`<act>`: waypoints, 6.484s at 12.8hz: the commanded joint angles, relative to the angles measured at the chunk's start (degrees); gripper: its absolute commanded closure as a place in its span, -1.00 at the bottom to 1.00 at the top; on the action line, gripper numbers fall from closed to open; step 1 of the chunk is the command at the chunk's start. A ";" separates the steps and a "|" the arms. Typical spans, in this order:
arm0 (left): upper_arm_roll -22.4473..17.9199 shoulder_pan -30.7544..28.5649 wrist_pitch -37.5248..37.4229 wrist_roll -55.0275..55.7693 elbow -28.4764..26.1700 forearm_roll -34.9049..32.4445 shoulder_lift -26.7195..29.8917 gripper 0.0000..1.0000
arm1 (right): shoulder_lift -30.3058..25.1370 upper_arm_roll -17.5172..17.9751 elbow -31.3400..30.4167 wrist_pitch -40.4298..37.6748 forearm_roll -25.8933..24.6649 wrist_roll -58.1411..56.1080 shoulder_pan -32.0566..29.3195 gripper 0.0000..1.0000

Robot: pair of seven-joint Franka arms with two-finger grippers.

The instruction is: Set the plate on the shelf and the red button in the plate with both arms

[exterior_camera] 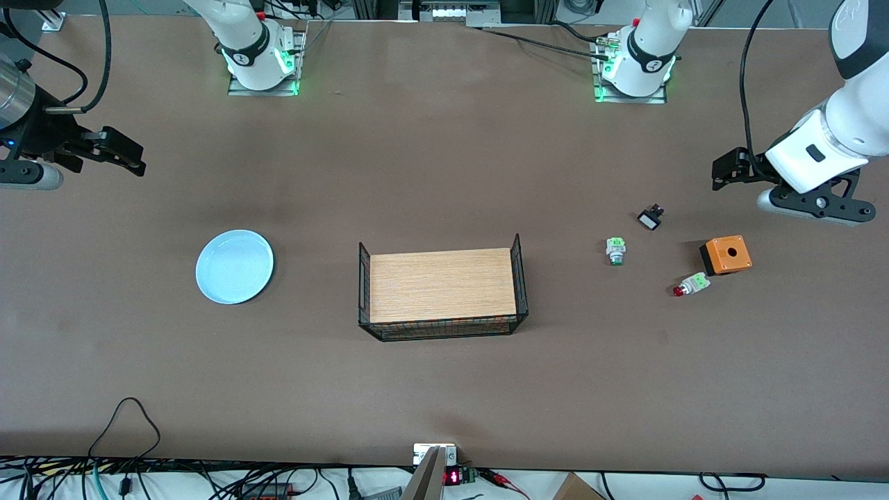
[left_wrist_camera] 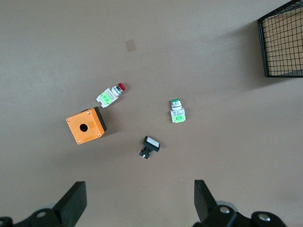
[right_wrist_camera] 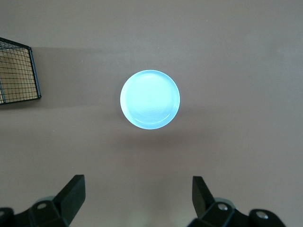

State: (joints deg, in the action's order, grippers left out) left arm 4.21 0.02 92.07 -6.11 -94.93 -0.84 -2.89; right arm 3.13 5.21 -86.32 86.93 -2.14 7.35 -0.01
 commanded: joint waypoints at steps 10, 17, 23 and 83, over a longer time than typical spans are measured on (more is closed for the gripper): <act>-0.69 0.41 -0.66 -1.27 -0.17 1.36 0.78 -1.00 | 0.65 0.59 -5.52 0.87 1.00 -0.32 1.06 -1.00; -0.69 0.33 -0.66 -1.36 -0.17 1.36 0.78 -1.00 | 1.18 0.59 -21.50 19.74 0.65 -12.25 2.21 -1.00; -0.69 0.33 -0.75 -1.36 -0.17 1.36 0.78 -1.00 | 11.18 0.51 -28.29 35.31 -0.93 -14.21 4.93 -1.00; -0.69 0.33 -0.75 -1.36 -0.17 1.36 0.78 -1.00 | 30.10 0.33 0.97 36.91 -24.40 -32.66 46.95 0.68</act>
State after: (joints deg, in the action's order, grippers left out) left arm 4.12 0.06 91.96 -6.11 -94.93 -0.84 -2.87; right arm 32.63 6.08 -87.27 123.62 -25.79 -24.38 46.52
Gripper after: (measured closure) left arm 0.000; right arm 0.934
